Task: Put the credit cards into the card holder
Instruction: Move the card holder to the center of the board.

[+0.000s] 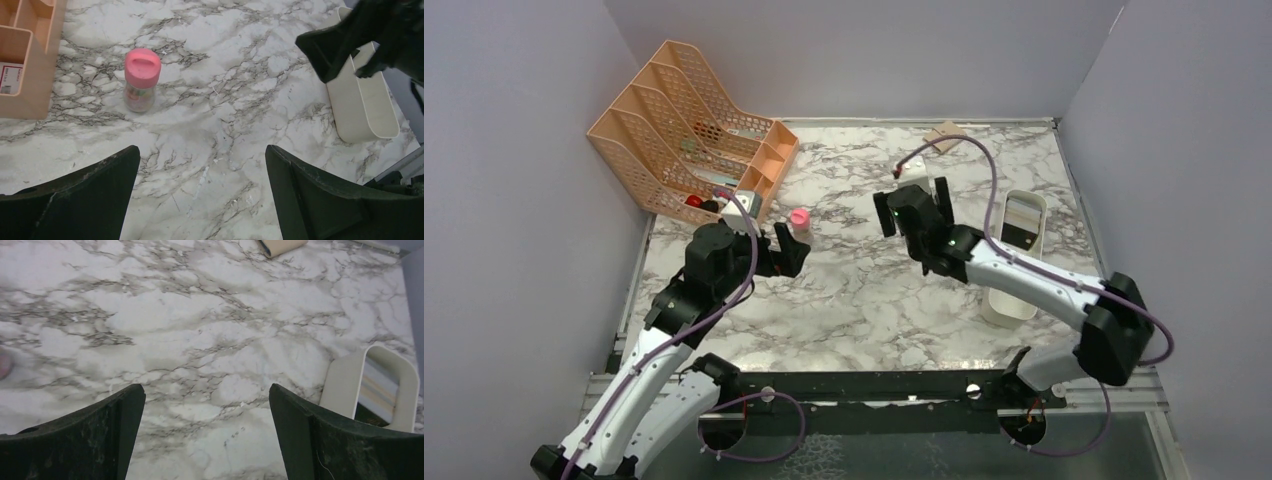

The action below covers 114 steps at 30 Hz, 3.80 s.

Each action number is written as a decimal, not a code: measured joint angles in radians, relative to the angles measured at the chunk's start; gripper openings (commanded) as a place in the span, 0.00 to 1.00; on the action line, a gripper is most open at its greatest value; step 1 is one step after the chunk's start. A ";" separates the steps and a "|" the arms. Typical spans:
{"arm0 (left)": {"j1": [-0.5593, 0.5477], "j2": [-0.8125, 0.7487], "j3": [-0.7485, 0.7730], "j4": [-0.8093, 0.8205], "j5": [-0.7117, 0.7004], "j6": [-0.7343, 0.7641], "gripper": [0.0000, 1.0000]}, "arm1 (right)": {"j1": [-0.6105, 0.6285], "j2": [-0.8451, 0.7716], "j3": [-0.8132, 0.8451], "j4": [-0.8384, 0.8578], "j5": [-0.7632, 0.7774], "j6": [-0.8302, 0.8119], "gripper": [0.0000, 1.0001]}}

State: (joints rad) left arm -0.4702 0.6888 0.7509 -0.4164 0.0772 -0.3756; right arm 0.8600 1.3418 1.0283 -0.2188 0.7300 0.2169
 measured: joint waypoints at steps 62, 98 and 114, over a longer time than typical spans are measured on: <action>0.010 -0.043 -0.023 0.005 -0.101 0.003 0.99 | -0.620 1.210 0.982 0.246 -0.397 -0.574 0.01; 0.013 -0.032 -0.023 -0.036 -0.138 0.002 0.98 | -0.171 0.200 -0.240 0.045 -0.858 0.322 0.29; 0.013 -0.021 -0.023 -0.037 -0.137 0.002 0.98 | -0.140 0.200 -0.073 -0.098 -0.615 0.217 0.40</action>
State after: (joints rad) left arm -0.4572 0.6674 0.7280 -0.4534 -0.0593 -0.3737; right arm 0.7200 1.5414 0.9554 -0.3172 0.1150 0.4339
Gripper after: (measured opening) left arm 0.984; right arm 0.405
